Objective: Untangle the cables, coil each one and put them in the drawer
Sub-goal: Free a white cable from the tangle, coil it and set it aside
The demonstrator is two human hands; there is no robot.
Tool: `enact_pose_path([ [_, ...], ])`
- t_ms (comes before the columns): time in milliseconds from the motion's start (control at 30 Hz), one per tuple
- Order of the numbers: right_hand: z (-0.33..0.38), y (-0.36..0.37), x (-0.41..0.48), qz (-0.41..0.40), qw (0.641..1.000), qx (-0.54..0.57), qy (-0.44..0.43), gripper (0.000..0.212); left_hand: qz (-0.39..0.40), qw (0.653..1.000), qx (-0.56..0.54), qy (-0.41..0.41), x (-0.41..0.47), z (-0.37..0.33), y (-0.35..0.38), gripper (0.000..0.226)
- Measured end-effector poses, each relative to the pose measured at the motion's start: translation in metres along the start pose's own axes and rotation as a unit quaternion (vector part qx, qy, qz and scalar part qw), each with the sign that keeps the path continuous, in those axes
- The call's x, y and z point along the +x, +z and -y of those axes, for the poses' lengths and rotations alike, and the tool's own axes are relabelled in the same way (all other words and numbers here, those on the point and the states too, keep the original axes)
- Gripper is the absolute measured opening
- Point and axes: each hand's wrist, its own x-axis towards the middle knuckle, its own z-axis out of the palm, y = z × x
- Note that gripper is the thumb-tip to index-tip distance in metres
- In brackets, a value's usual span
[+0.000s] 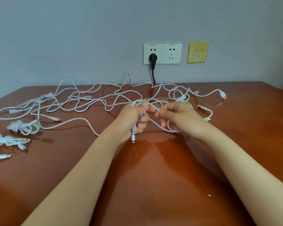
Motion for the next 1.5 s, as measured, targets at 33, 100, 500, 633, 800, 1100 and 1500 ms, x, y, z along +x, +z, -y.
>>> enact_pose_path([
  [33, -0.001, 0.003, 0.0, -0.011, 0.999, -0.022, -0.02, 0.02, -0.009, 1.0, 0.006, 0.002, 0.001, 0.001, -0.001, 0.033],
  [100, -0.003, 0.008, 0.001, -0.034, 0.997, -0.053, -0.052, 0.018, -0.014, 1.0, 0.02, 0.004, 0.002, 0.004, -0.001, 0.028],
  [500, -0.011, 0.02, -0.003, -0.018, 0.985, -0.156, -0.068, 0.034, -0.12, 0.933, 0.307, 0.142, 0.006, 0.01, 0.011, 0.036],
  [633, -0.013, 0.021, -0.002, -0.017, 0.97, -0.225, -0.09, 0.022, -0.142, 0.945, 0.263, 0.134, 0.005, 0.01, 0.007, 0.035],
  [800, -0.014, 0.018, -0.001, -0.042, 0.961, -0.25, -0.112, 0.023, -0.147, 0.984, 0.021, 0.096, 0.01, 0.003, 0.003, 0.033],
  [1100, -0.006, 0.017, -0.006, -0.045, 0.95, -0.267, -0.157, 0.019, -0.124, 0.953, -0.257, 0.102, 0.011, -0.007, -0.003, 0.036],
  [1500, -0.007, 0.01, -0.008, -0.036, 0.954, -0.242, -0.17, 0.009, -0.168, 0.94, -0.284, 0.084, 0.009, -0.015, -0.019, 0.038],
])
